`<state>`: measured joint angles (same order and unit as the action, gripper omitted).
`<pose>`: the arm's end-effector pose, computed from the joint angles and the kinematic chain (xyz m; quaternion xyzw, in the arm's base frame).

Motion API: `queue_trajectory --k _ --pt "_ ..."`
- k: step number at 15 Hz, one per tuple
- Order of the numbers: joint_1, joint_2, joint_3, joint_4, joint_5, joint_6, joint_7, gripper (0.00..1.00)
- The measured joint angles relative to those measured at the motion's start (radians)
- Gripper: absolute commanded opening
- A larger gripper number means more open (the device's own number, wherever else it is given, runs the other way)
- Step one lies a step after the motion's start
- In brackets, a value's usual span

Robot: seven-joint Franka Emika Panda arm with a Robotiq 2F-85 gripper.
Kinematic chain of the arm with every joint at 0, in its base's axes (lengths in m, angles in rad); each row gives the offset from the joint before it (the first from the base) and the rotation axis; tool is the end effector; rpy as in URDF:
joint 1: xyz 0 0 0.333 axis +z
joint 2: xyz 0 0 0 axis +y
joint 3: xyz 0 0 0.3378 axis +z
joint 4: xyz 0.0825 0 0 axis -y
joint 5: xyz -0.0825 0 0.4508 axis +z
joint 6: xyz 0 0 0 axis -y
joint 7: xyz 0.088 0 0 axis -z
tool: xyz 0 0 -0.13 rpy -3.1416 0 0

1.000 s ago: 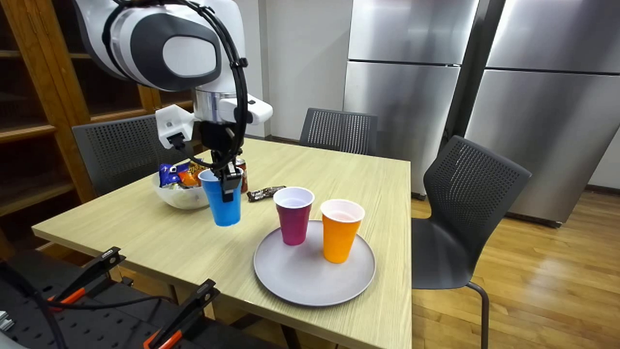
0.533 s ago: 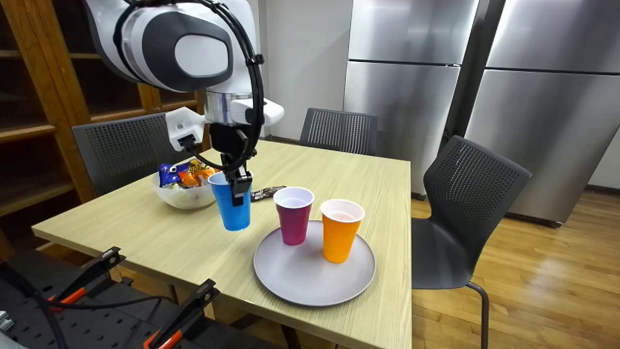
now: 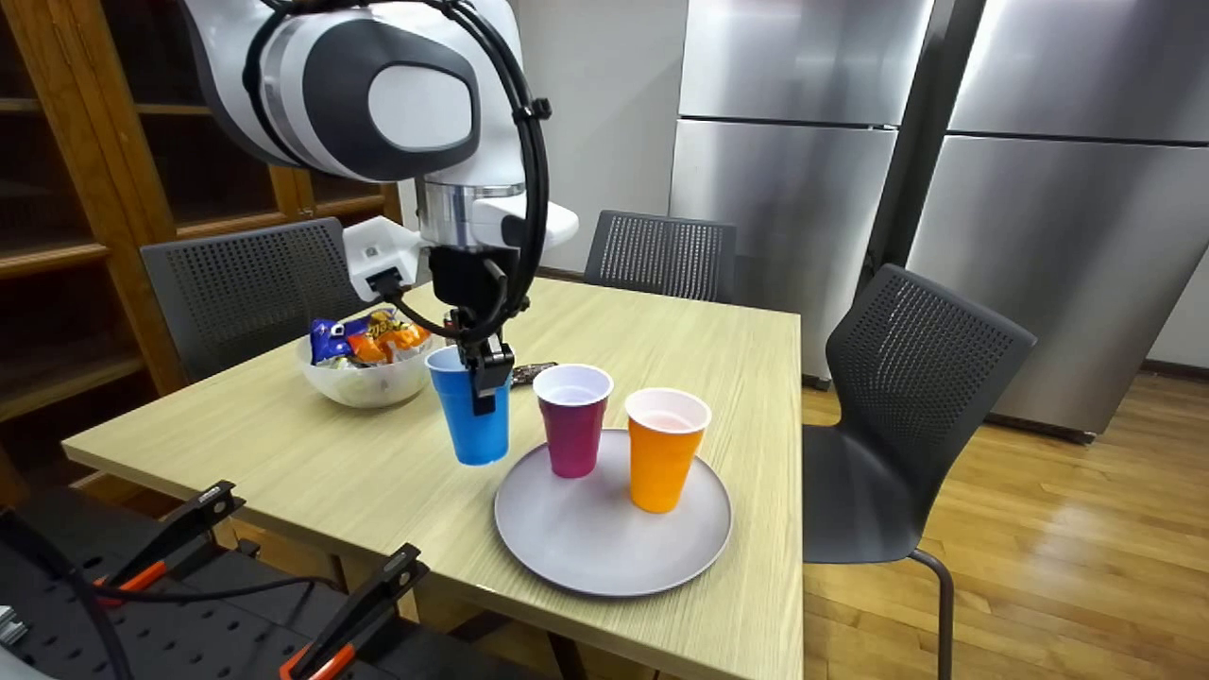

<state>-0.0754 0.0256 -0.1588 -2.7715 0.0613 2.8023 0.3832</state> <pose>0.3978 -0.0982 0.1427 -0.9435 0.3312 -0.0022 0.0084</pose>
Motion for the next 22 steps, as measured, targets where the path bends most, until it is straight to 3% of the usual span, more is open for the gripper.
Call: queue_trajectory --k 11,22 --pt "-0.056 0.0 -0.062 0.0 -0.083 -0.054 0.022 0.0" --pt "-0.138 0.003 -0.133 0.0 -0.083 -0.06 0.021 0.0"
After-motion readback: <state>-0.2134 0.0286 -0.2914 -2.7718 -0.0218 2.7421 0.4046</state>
